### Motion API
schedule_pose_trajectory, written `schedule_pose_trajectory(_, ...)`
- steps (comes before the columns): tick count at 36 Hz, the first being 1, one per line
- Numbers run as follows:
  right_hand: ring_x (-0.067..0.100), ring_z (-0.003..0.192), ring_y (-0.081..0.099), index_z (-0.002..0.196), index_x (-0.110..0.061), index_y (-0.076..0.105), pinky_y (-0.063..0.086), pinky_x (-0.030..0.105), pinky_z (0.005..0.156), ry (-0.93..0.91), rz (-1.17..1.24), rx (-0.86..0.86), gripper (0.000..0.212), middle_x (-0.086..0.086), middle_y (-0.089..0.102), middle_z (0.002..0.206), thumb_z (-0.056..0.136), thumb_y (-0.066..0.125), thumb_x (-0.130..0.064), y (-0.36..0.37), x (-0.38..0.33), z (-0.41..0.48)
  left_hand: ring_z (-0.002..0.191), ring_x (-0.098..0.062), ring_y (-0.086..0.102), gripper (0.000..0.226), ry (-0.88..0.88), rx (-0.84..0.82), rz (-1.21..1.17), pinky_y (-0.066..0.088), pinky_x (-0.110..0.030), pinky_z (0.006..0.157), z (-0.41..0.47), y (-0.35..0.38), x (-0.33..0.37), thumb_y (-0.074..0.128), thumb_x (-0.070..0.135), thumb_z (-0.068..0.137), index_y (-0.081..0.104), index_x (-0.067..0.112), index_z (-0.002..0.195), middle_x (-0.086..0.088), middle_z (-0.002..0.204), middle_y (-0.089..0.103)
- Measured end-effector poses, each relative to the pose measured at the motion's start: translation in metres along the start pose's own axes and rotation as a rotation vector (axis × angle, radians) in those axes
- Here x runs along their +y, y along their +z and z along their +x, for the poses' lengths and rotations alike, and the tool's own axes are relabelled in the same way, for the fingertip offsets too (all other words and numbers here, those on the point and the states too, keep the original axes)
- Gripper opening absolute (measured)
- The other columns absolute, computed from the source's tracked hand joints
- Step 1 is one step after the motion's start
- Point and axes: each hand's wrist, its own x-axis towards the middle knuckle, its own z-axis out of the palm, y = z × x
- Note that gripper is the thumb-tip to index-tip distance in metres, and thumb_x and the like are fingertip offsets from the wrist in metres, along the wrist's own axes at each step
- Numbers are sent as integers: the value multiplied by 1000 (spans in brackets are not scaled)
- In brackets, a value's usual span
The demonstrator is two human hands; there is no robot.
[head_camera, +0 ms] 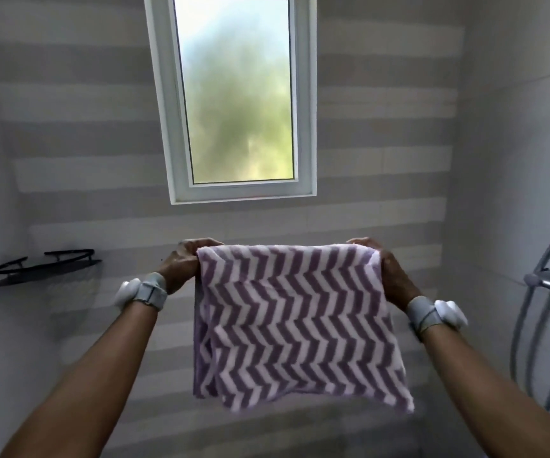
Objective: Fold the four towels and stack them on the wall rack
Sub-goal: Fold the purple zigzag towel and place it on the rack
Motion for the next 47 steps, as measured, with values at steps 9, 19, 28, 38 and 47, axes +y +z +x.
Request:
schedule_pose_trajectory(9,9,77,65,90,-21,71,51,26,70,-4,-114,214,14,-3,74,83,84,67,-9,1,4,13,86,-20,65,27,-54,33,-72,56,-34,73,1,0,-11,61,6,79,69,-2,104,-14,97,71)
schedule_pose_trajectory(19,9,71,62,81,-15,77,50,29,68,274,-83,225,29,2,75,77,67,54,-27,-1,3,42,43,1,46,19,-266,428,97,37,-11,43,43,-1,-32,69,1,86,68,14,73,14,49,62)
schedule_pose_trajectory(28,17,68,61,82,-13,76,59,52,67,420,166,246,31,13,75,80,63,57,-30,5,0,56,74,-17,61,26,-658,357,-254,52,-27,65,47,20,-33,62,40,93,61,15,88,-3,84,66)
schedule_pose_trajectory(38,21,77,65,117,-18,59,56,35,69,433,539,154,21,6,65,93,105,43,-24,4,-24,65,96,-30,58,39,-517,400,-603,51,-44,87,51,7,-38,45,29,84,65,3,106,-18,108,63)
schedule_pose_trajectory(47,18,95,71,117,-15,68,58,32,86,386,433,209,38,7,73,110,83,80,-29,21,-10,69,77,-18,60,34,-556,445,-240,50,-29,67,57,0,-29,67,36,86,66,16,113,-3,98,66)
